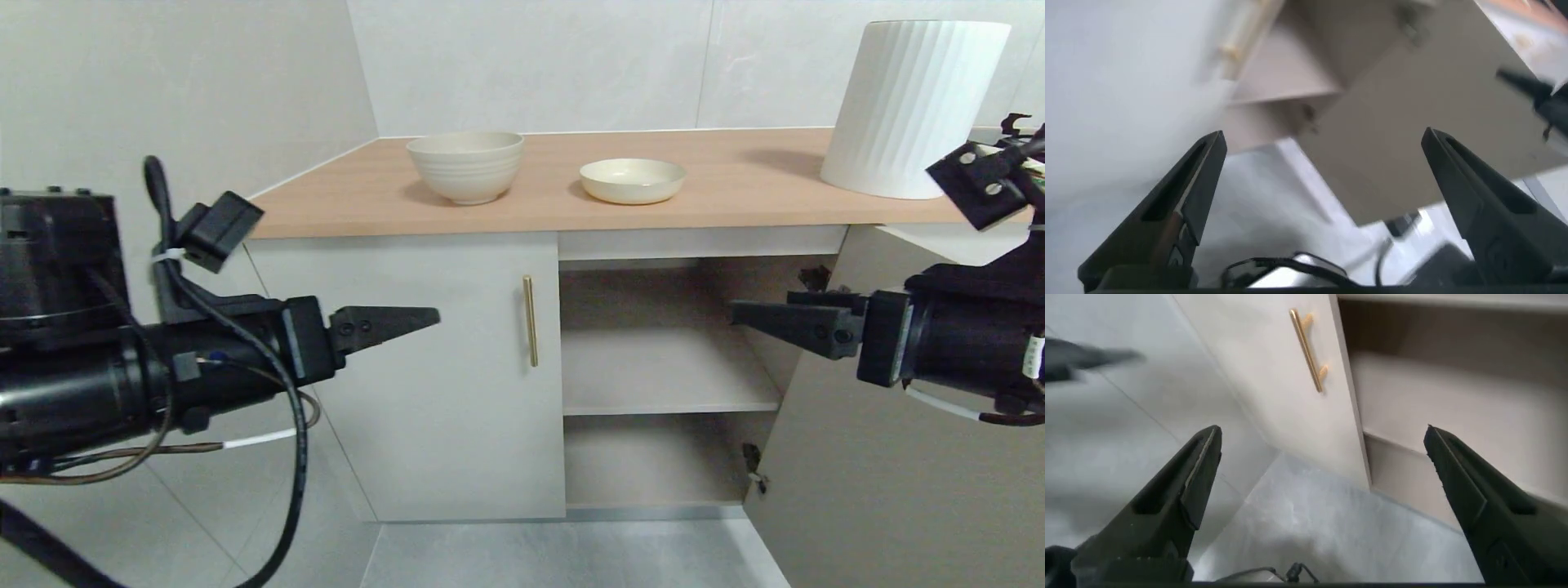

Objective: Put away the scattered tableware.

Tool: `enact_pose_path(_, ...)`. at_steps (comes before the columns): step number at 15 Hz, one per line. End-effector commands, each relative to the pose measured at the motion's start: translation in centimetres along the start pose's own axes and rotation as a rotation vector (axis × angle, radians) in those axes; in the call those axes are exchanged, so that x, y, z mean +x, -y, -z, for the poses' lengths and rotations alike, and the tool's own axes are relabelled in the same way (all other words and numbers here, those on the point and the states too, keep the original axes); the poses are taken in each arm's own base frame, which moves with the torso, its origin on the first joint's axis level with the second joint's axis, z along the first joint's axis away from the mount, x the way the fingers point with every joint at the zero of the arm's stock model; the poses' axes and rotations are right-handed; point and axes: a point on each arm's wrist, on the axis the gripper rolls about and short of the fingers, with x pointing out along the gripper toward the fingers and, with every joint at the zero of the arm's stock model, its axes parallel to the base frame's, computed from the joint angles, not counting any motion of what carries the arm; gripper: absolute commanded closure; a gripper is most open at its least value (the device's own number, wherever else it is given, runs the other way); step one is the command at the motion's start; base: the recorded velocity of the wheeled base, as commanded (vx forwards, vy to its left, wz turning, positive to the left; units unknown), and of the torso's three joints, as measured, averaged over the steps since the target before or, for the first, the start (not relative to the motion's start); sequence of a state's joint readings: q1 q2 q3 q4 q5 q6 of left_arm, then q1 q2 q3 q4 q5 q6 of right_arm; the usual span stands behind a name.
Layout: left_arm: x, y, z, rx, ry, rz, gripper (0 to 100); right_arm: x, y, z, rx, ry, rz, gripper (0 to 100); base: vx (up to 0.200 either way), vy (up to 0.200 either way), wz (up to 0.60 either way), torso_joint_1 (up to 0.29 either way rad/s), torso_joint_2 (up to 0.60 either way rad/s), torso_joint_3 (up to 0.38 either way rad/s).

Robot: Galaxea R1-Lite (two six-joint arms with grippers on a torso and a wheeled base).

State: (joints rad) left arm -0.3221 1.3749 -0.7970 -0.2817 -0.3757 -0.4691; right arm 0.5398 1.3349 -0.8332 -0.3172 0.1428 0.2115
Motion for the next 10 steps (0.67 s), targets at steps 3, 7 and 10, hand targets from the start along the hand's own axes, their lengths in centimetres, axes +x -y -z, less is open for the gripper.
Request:
enact_pose_path(3,-4.8,0.8,-0.7,0.028,0.113,-0.025,0,0.9,0.1,0.6,0.007,-0.036,0.006,0,0.000,0.000,0.00,0.000,0.00,0.000)
enact_pose_path(7,-5.0,0.9,-0.6,0.080,0.117,-0.028,0,0.7,-0.1,0.4,0.007,-0.023,-0.006,0,0.000,0.000,0.00,0.000,0.00,0.000)
enact_pose_path(10,-4.9,0.9,-0.7,0.102,0.118,-0.028,0,0.7,-0.3,0.3,0.009,-0.017,-0.013,0,0.067,0.000,0.00,0.001,0.00,0.001)
